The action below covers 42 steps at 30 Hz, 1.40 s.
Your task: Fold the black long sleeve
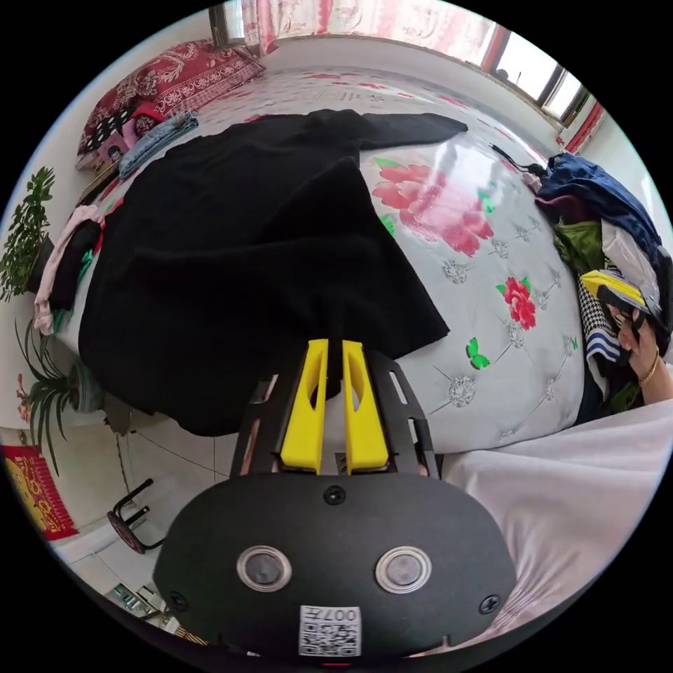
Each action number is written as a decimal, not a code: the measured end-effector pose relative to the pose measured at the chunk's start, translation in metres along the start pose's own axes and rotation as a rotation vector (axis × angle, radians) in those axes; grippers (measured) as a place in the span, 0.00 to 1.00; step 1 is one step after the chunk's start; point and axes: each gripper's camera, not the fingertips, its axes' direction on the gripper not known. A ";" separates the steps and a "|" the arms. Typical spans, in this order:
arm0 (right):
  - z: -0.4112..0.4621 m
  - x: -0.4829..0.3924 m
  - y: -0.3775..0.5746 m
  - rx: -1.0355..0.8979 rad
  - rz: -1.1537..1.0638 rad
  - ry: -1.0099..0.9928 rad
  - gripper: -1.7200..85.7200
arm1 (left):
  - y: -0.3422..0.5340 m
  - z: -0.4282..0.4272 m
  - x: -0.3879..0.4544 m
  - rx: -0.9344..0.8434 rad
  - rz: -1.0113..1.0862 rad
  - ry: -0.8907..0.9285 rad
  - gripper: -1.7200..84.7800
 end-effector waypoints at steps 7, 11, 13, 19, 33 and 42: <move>0.102 -0.048 -0.100 -0.230 -0.080 0.002 0.12 | -0.005 0.011 0.039 -0.071 0.262 0.452 0.03; 0.117 -0.039 -0.092 -0.277 -0.010 0.039 0.13 | 0.017 -0.009 0.024 0.033 0.192 0.484 0.03; 0.111 -0.038 -0.088 -0.264 -0.007 0.090 0.13 | 0.048 -0.032 -0.019 0.146 0.034 0.358 0.04; 0.123 -0.023 -0.079 -0.360 0.035 0.054 0.14 | 0.137 -0.049 -0.163 0.220 -0.572 0.072 0.11; 0.155 -0.041 -0.106 -0.450 0.029 0.160 0.09 | 0.063 -0.014 -0.237 0.109 -0.652 0.015 0.08; 0.161 -0.043 -0.104 -0.487 -0.062 0.140 0.03 | 0.114 -0.134 -0.297 0.313 -0.898 -0.380 0.02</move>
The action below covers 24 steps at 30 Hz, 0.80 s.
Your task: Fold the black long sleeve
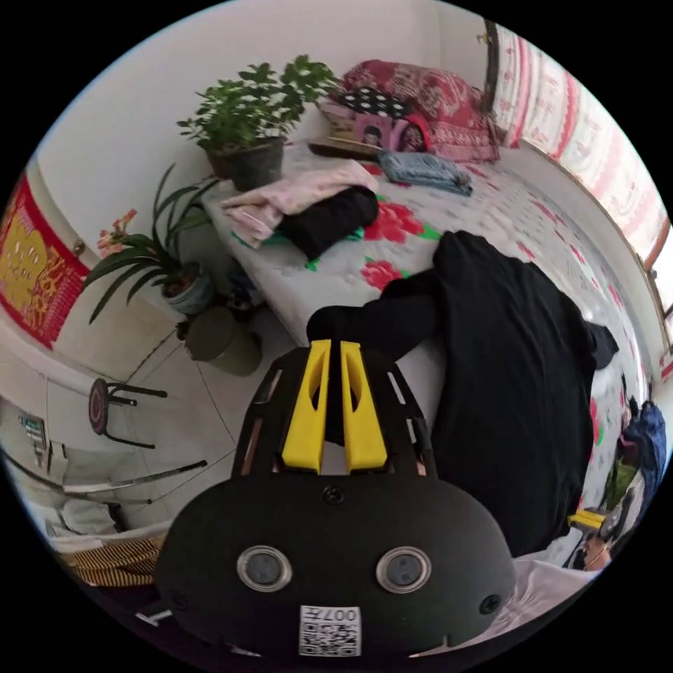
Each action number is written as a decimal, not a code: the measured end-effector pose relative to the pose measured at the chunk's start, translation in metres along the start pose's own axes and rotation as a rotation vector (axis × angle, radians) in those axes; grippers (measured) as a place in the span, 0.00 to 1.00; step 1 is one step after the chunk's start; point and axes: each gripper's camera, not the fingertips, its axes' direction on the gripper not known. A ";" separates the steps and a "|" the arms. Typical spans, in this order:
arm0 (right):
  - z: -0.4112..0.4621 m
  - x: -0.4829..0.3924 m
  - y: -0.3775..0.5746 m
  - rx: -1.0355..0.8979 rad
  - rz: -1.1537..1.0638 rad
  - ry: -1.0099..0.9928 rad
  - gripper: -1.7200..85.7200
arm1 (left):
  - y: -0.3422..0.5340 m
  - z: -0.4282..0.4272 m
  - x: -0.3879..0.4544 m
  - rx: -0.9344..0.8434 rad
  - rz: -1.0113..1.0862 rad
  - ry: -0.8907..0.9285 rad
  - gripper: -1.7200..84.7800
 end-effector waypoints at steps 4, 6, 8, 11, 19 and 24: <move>0.000 0.013 0.011 0.037 0.028 -0.052 0.02 | 0.020 -0.026 -0.034 -0.002 -0.057 -0.004 0.06; -0.001 0.019 0.017 0.058 0.039 -0.082 0.02 | 0.052 -0.025 -0.023 -0.029 0.027 0.089 0.09; -0.004 0.028 0.026 0.090 0.048 -0.119 0.02 | 0.093 -0.015 -0.004 -0.098 0.105 0.197 0.12; -0.008 0.041 0.038 0.124 0.057 -0.171 0.02 | 0.167 0.012 0.034 -0.261 0.162 0.346 0.15; -0.026 0.067 0.064 0.190 0.009 -0.288 0.02 | 0.224 0.052 0.093 -0.367 0.192 0.391 0.18; -0.024 0.078 0.068 0.176 -0.002 -0.309 0.02 | 0.199 0.059 0.103 -0.408 0.417 0.425 0.18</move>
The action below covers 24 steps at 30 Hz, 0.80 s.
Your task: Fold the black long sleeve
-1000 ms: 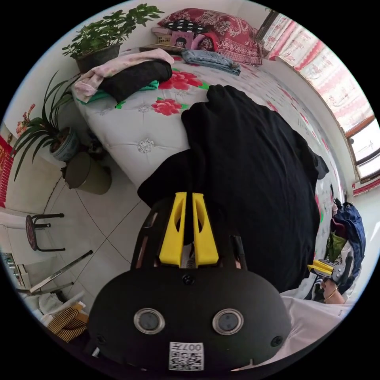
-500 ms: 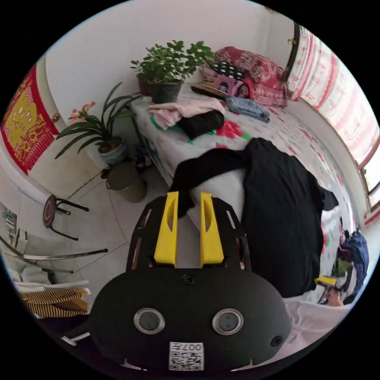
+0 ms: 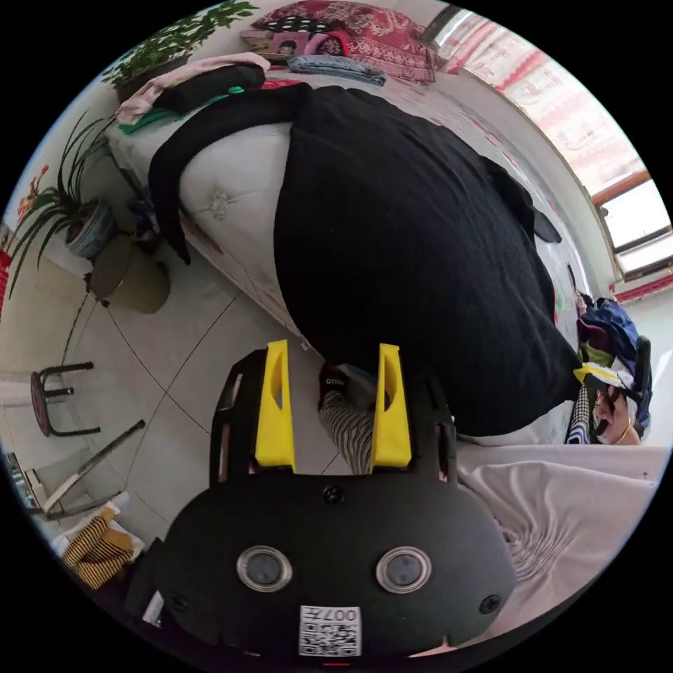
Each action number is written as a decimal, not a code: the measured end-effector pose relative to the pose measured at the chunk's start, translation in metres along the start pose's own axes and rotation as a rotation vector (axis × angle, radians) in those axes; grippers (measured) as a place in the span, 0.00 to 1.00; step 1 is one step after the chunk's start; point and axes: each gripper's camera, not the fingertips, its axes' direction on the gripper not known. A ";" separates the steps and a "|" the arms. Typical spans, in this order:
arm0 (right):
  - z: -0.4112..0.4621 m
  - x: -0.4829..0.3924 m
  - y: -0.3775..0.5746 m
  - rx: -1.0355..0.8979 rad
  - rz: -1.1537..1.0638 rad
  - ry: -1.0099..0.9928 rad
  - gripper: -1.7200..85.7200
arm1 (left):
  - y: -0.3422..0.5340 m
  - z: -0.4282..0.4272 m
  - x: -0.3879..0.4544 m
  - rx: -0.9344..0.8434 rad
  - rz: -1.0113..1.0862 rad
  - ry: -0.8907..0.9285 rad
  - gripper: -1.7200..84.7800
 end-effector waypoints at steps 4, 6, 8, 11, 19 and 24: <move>-0.016 0.001 -0.006 0.012 -0.060 -0.001 0.02 | -0.022 -0.007 0.027 -0.082 0.128 -0.046 0.02; -0.035 -0.001 -0.008 0.048 -0.107 0.022 0.02 | -0.026 -0.022 0.037 -0.044 0.155 -0.047 0.01; -0.066 -0.004 -0.008 0.104 -0.172 0.073 0.02 | -0.026 -0.045 0.040 0.001 0.147 -0.021 0.01; -0.103 0.001 0.001 0.164 -0.183 0.030 0.02 | -0.014 -0.086 0.042 0.083 0.166 0.007 0.01; -0.063 0.030 0.071 -0.001 -0.120 0.161 0.02 | 0.057 -0.038 0.053 -0.045 0.028 0.106 0.01; -0.038 0.049 0.101 -0.038 0.001 0.251 0.02 | 0.095 -0.043 0.028 0.060 -0.161 0.170 0.05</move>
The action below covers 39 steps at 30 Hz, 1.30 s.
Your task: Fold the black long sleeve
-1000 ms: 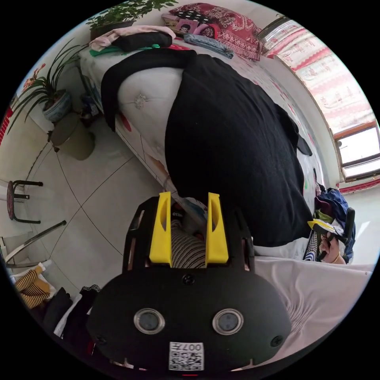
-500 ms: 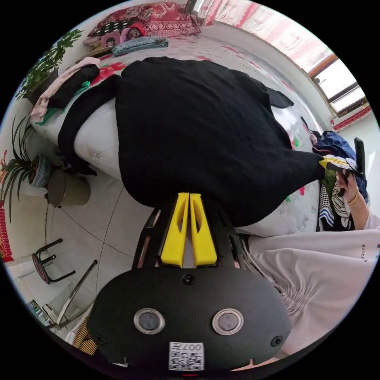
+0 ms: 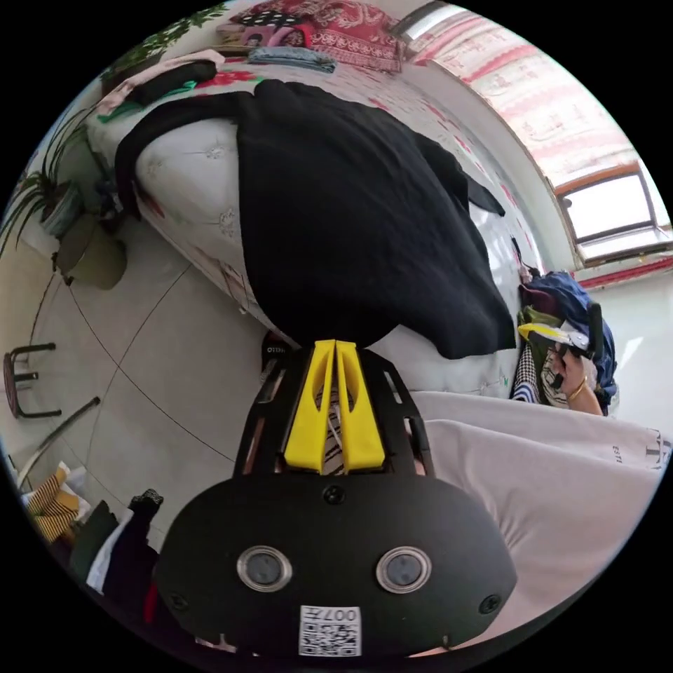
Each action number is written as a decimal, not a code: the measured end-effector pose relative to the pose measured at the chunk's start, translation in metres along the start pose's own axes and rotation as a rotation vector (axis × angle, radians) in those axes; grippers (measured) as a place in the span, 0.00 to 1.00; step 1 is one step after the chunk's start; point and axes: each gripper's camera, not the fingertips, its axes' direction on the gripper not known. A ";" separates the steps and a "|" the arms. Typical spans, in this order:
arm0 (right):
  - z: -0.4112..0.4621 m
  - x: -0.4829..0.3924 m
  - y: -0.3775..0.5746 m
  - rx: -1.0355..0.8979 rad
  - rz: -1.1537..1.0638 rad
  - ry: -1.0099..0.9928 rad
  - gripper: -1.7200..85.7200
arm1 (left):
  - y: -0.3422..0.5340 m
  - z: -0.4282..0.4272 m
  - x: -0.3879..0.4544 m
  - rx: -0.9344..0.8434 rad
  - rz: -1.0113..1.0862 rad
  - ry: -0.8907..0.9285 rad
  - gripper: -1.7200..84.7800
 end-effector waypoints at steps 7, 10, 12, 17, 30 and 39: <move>-0.018 -0.049 -0.009 0.228 -0.054 0.042 0.04 | -0.028 -0.076 -0.103 0.246 -0.276 0.095 0.14; 0.000 -0.082 -0.041 0.169 -0.131 -0.034 0.05 | -0.056 -0.089 -0.162 0.372 -0.453 0.260 0.16; 0.011 -0.102 -0.059 0.133 -0.167 -0.054 0.05 | -0.075 -0.091 -0.200 0.443 -0.558 0.344 0.18; 0.022 -0.135 -0.100 0.069 -0.218 -0.070 0.06 | -0.131 -0.094 -0.288 0.591 -0.803 0.455 0.21; 0.028 -0.128 -0.163 -0.048 -0.154 -0.029 0.04 | -0.202 -0.043 -0.422 0.483 -1.194 0.523 0.26; 0.025 -0.120 -0.180 -0.043 -0.141 -0.073 0.02 | -0.152 -0.094 -0.415 0.910 -1.095 0.651 0.09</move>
